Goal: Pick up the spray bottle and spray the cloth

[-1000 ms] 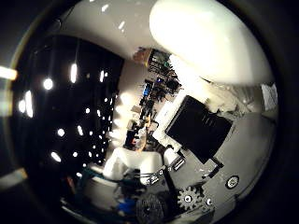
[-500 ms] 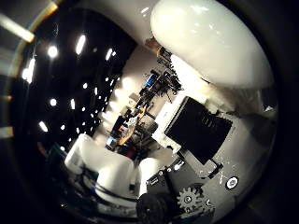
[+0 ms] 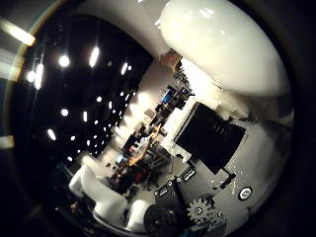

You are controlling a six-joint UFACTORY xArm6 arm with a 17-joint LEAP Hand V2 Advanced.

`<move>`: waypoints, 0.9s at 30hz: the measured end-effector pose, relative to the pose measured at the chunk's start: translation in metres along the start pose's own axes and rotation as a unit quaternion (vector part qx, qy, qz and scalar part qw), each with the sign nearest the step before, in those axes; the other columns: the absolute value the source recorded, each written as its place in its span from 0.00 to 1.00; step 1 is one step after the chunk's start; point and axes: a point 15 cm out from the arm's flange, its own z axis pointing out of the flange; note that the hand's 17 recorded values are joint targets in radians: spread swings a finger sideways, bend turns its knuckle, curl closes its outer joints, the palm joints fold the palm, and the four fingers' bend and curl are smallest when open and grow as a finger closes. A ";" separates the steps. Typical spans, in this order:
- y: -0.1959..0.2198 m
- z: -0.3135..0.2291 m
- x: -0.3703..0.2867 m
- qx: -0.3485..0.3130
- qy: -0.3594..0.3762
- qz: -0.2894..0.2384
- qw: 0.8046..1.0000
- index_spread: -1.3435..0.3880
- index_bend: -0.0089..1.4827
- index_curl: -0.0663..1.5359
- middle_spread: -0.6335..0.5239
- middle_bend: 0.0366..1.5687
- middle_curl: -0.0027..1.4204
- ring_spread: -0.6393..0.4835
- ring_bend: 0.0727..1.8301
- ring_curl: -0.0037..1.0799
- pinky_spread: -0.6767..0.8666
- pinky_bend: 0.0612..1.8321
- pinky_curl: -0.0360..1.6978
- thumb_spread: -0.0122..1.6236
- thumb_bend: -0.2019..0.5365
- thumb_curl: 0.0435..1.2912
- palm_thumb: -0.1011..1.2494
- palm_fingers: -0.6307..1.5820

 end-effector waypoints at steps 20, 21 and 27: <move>0.026 0.059 0.119 -0.021 -0.026 0.045 0.998 0.64 0.82 0.45 0.39 0.84 0.55 0.39 0.77 0.57 0.22 0.70 0.37 0.66 0.27 0.86 0.77 0.83; 0.030 0.064 0.121 -0.024 -0.027 0.047 0.998 0.64 0.82 0.45 0.39 0.84 0.55 0.39 0.77 0.57 0.22 0.70 0.37 0.66 0.27 0.86 0.77 0.83; 0.032 0.076 0.127 -0.025 -0.031 0.054 0.998 0.64 0.82 0.44 0.39 0.83 0.55 0.38 0.75 0.57 0.22 0.70 0.37 0.66 0.24 0.84 0.72 0.83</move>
